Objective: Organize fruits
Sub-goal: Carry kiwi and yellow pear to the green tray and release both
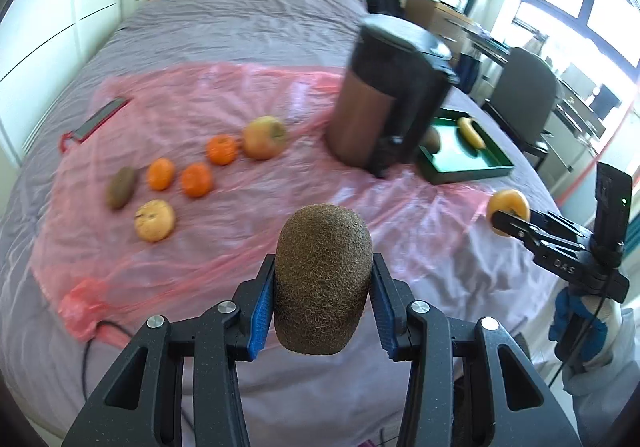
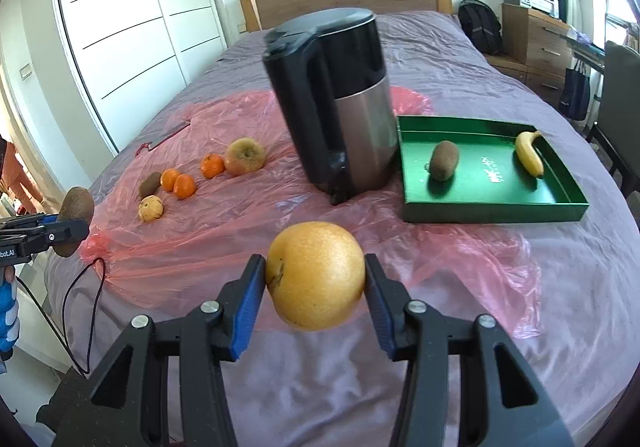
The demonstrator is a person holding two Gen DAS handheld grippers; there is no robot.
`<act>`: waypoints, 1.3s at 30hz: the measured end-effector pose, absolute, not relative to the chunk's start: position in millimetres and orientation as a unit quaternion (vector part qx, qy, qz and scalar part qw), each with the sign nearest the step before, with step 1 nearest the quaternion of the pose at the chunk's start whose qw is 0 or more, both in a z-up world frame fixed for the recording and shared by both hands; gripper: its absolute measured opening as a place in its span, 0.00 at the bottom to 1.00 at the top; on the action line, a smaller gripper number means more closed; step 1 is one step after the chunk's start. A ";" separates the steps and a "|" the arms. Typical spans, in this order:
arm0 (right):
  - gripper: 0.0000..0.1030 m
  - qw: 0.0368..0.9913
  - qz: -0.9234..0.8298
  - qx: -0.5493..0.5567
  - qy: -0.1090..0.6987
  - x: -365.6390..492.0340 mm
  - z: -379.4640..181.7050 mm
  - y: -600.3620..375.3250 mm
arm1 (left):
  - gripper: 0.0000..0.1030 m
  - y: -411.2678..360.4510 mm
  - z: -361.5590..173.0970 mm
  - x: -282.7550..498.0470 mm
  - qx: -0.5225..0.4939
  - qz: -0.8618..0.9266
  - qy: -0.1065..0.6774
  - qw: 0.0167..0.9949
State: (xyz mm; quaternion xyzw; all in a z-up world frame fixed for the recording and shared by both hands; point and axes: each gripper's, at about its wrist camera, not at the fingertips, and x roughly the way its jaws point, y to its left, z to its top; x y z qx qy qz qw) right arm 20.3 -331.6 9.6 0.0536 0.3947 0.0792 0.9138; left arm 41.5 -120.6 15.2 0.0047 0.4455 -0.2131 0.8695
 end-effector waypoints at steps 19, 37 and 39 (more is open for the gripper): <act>0.27 0.923 -0.032 0.075 0.376 38.3 13.2 -486.5 | 0.38 -337.0 29.5 78.7 0.078 -0.330 0.441 0.831; 0.27 0.915 -0.085 0.085 0.386 160.6 -45.2 -587.9 | 0.38 -473.8 -50.1 193.7 0.114 -0.325 0.473 0.811; 0.27 0.913 -0.089 0.084 0.390 171.0 -55.2 -593.5 | 0.38 -480.0 -58.5 201.8 0.116 -0.325 0.477 0.809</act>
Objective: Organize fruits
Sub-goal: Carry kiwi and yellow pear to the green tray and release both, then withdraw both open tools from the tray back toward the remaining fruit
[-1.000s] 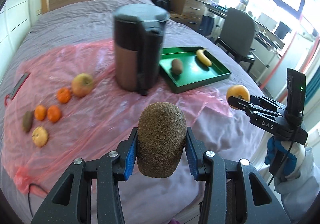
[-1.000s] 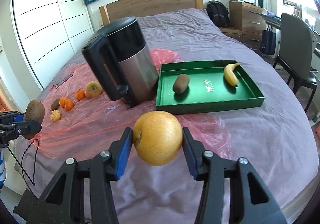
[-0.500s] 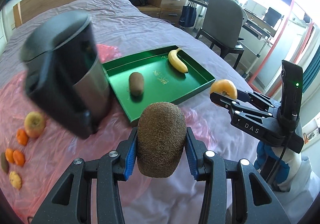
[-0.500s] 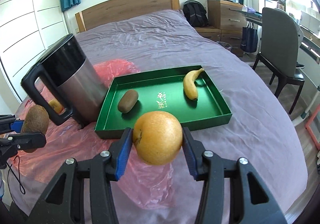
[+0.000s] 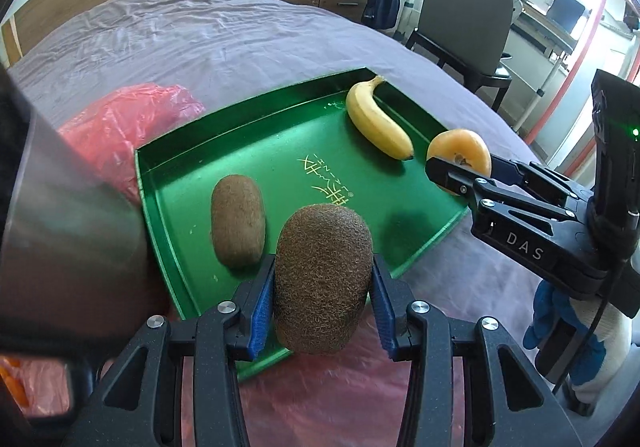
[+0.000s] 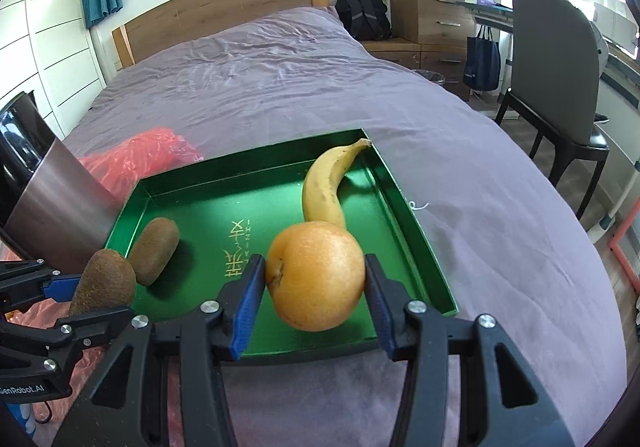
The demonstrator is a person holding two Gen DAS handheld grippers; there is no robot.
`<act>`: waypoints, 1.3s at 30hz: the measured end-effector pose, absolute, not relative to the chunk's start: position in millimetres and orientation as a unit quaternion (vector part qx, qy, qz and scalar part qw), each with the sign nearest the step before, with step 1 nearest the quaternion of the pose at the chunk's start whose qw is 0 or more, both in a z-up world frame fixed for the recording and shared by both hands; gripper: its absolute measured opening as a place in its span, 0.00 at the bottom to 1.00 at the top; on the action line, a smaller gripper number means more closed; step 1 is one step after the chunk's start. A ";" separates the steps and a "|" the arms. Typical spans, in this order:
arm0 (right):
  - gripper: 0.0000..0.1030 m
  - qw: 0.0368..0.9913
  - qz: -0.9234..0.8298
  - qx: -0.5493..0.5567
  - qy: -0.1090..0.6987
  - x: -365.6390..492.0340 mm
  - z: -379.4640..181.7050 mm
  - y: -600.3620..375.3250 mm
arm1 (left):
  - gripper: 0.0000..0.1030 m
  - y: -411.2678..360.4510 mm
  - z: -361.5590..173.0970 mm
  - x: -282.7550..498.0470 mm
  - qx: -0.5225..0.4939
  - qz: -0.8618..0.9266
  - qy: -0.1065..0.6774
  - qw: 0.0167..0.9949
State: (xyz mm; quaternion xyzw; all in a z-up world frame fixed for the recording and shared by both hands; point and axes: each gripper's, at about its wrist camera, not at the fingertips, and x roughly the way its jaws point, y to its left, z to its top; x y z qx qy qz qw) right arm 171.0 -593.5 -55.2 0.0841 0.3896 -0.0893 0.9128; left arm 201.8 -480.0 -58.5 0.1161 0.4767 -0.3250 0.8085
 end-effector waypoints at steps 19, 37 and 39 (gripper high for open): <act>0.28 0.908 -0.085 0.074 0.404 183.9 -93.6 -603.2 | 0.38 -500.0 -103.7 214.1 0.133 -0.321 0.492 0.798; 0.66 0.912 -0.113 0.071 0.389 146.6 -45.5 -591.1 | 0.49 -461.9 -51.0 170.1 0.135 -0.323 0.443 0.825; 0.66 0.914 -0.111 0.076 0.383 134.5 -37.0 -585.8 | 0.49 -451.6 -44.0 159.0 0.133 -0.315 0.436 0.832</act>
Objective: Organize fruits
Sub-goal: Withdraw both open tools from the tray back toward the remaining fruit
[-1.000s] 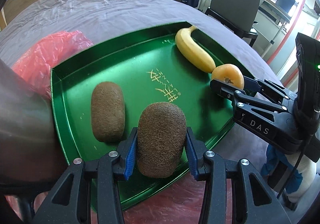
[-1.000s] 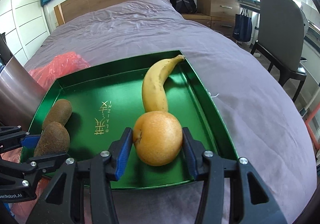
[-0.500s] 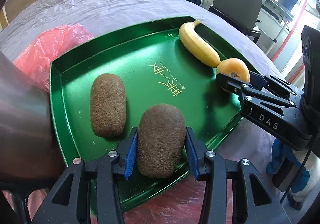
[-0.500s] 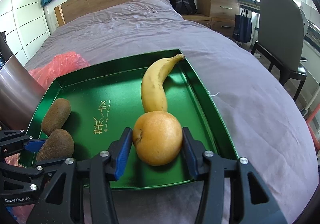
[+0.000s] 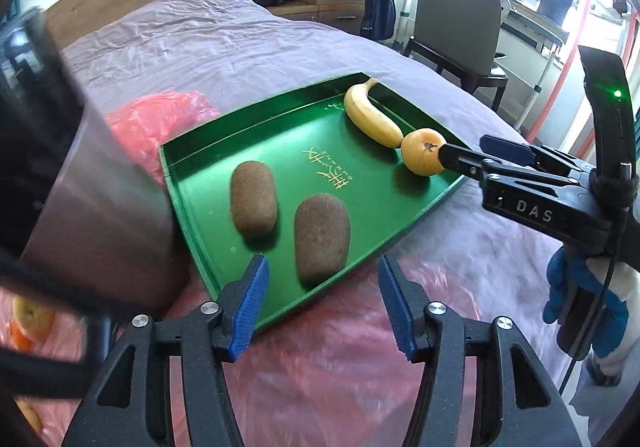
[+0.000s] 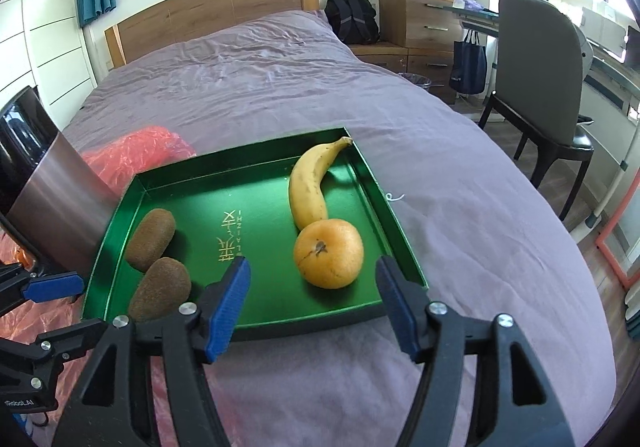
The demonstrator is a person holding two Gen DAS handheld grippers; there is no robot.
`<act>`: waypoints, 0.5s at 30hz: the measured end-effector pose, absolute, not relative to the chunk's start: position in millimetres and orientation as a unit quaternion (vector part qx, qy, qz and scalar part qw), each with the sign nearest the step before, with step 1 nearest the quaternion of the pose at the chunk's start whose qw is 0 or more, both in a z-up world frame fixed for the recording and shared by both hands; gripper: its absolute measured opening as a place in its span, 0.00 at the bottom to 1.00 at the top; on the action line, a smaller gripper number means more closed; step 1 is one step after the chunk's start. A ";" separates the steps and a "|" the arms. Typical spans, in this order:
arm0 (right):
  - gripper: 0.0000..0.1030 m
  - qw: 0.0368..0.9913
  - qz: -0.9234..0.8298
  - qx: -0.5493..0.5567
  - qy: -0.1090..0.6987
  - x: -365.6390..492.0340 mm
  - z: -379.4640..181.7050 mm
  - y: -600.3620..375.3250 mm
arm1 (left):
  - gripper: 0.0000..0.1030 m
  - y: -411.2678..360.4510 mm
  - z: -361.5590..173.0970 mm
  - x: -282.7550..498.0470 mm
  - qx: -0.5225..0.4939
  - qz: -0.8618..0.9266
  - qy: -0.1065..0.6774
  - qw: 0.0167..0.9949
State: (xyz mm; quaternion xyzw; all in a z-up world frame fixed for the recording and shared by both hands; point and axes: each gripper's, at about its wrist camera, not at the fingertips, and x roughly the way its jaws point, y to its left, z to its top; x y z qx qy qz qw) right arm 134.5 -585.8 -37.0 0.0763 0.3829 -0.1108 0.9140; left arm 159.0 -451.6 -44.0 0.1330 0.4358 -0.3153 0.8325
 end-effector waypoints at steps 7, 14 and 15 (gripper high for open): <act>0.67 0.917 -0.091 0.092 0.378 92.4 -19.4 -555.0 | 0.49 -411.5 -28.0 113.4 0.166 -0.248 0.381 0.875; 0.67 0.921 -0.062 0.090 0.374 53.3 -3.0 -513.1 | 0.50 -373.1 -34.7 73.2 0.246 -0.182 0.325 0.895; 0.67 0.922 -0.059 0.089 0.373 48.6 -0.9 -508.2 | 0.50 -367.1 -36.4 70.8 0.249 -0.178 0.324 0.895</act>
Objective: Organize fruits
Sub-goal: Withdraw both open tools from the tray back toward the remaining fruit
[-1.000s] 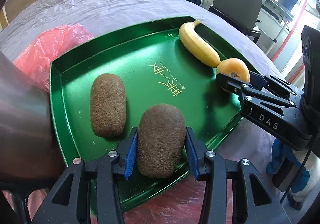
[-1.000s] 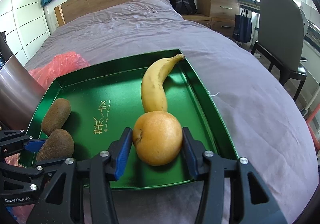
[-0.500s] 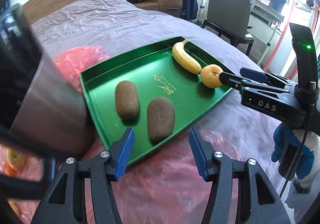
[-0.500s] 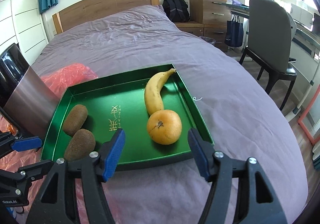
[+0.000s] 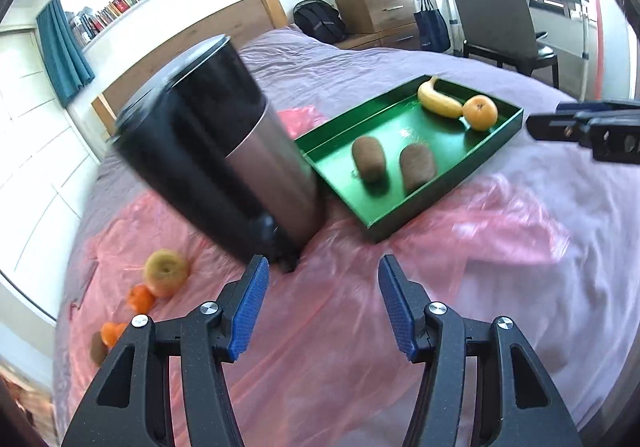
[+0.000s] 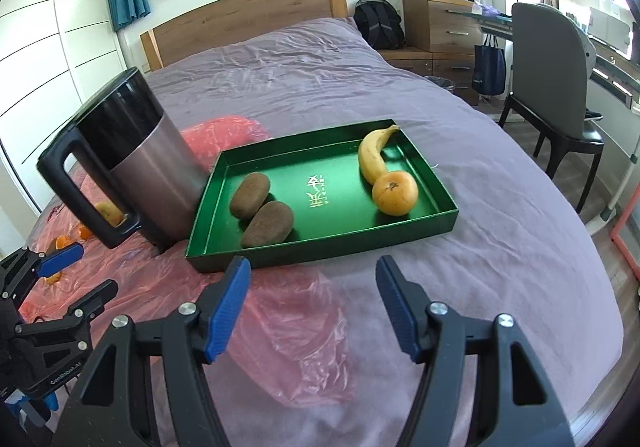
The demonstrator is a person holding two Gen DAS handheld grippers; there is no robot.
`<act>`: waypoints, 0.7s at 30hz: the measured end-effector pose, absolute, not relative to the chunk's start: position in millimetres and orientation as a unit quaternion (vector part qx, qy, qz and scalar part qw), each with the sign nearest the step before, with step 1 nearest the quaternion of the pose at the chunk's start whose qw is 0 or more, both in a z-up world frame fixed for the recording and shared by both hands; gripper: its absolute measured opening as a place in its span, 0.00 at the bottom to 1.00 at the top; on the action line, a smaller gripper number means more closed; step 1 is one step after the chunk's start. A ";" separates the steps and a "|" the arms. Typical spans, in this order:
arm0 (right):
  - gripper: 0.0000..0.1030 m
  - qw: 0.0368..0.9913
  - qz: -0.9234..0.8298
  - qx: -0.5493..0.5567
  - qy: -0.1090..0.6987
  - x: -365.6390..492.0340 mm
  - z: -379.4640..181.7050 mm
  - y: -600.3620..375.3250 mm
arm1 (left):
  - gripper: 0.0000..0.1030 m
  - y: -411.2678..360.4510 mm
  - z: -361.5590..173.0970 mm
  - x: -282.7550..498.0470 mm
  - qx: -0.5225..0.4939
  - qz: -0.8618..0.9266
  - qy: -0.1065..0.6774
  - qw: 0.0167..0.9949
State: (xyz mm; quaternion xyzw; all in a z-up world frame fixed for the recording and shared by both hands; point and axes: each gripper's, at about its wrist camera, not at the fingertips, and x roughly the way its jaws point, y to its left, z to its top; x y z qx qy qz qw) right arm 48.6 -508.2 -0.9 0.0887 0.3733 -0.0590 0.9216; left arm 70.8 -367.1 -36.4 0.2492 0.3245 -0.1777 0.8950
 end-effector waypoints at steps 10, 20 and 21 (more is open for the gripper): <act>0.67 0.926 -0.045 0.081 0.365 9.6 18.5 -474.4 | 0.51 -307.0 -43.1 57.9 0.230 -0.121 0.331 0.907; 0.68 0.930 -0.026 0.072 0.358 -0.3 30.4 -437.8 | 0.52 -199.8 -54.8 68.1 0.187 -0.023 0.354 0.916; 0.68 0.931 -0.023 0.069 0.358 -0.2 31.7 -432.3 | 0.52 -187.4 -55.8 69.2 0.180 -0.013 0.357 0.917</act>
